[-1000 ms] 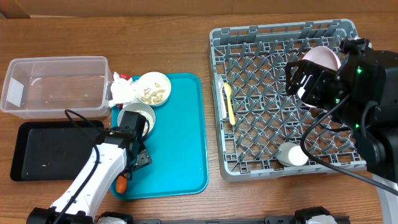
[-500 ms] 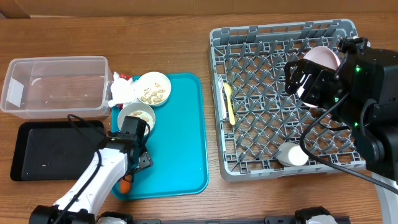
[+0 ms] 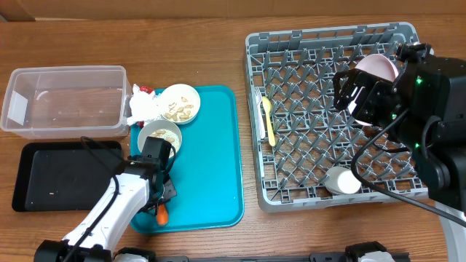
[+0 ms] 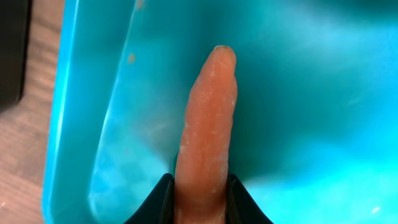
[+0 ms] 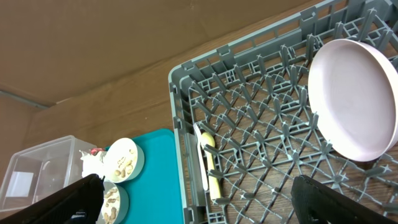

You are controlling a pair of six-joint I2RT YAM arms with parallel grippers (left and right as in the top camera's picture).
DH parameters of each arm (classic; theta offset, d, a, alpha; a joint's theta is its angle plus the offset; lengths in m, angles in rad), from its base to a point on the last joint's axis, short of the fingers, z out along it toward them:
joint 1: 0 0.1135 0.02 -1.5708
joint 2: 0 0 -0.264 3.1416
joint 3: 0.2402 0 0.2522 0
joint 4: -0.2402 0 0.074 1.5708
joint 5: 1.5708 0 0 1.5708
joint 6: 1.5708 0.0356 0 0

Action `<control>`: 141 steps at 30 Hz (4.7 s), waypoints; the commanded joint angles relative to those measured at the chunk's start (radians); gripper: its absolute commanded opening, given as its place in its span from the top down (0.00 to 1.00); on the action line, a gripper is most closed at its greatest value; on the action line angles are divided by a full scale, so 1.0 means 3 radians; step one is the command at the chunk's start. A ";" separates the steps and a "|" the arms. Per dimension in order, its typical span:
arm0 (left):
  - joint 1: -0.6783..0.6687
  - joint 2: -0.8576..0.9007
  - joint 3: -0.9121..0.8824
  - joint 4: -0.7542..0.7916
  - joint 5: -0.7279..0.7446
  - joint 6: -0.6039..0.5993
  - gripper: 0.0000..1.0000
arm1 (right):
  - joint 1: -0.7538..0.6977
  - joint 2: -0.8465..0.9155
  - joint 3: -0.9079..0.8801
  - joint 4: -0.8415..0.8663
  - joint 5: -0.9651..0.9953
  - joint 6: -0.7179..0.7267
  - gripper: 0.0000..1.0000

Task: Sort waste into correct bins and load items into the dishwasher rack
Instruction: 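Carry the carrot left and drop it onto the black tray, then reach the left gripper to the front rice bowl and grasp its rim, then lift the bowl and tip its rice onto the black tray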

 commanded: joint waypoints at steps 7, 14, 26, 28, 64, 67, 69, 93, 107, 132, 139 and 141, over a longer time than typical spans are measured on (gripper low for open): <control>0.0019 -0.0050 0.0712 -0.0688 -0.0397 0.0015 0.96 | -0.0010 -0.0013 0.0034 0.0025 0.0031 -0.0018 0.00; 0.0150 -0.0085 0.1280 -0.1066 -0.0973 0.0014 0.96 | -0.0009 -0.0013 0.0034 0.0023 0.0029 -0.0018 0.00; 0.1424 -0.0011 0.1280 -0.0422 -0.0479 0.0242 0.96 | -0.0009 -0.0011 0.0034 0.0014 0.0029 -0.0018 0.00; 0.1534 0.0036 0.1268 -0.0340 -0.0456 0.0239 0.96 | -0.0009 -0.0013 0.0034 0.0010 0.0028 -0.0018 0.00; 0.0965 0.0481 0.2467 -0.1101 0.1142 0.1644 0.39 | -0.0009 -0.0013 0.0034 -0.0003 0.0029 -0.0019 0.00; 0.0632 0.0609 0.2445 -0.1053 0.1214 0.1714 0.44 | -0.0010 -0.0011 0.0034 0.0014 0.0029 -0.0018 0.00; 0.0432 0.0712 0.2439 -0.1011 0.1212 0.1713 0.54 | -0.0010 -0.0011 0.0034 0.0014 0.0029 -0.0018 0.00; -0.0139 0.2008 0.2439 -0.0581 0.0460 0.1008 0.92 | -0.0010 -0.0011 0.0034 -0.0174 0.0031 -0.0020 0.00; -0.0136 0.1167 0.2440 -0.0933 0.0830 0.0847 0.96 | -0.0009 -0.0011 0.0034 -0.0211 0.0069 -0.0019 0.00; 0.3117 -0.0058 0.1761 -0.1044 0.2871 0.2045 0.96 | -0.0010 -0.0011 0.0034 -0.0187 0.0154 -0.0019 0.00; 0.3895 -0.0047 0.1034 -0.0230 0.3459 0.2134 0.96 | -0.0010 -0.0011 0.0034 -0.0183 0.0155 -0.0019 0.00; 0.4049 -0.0047 0.0866 0.0031 0.3702 0.2303 0.96 | -0.0009 -0.0011 0.0034 -0.0178 0.0155 -0.0019 0.00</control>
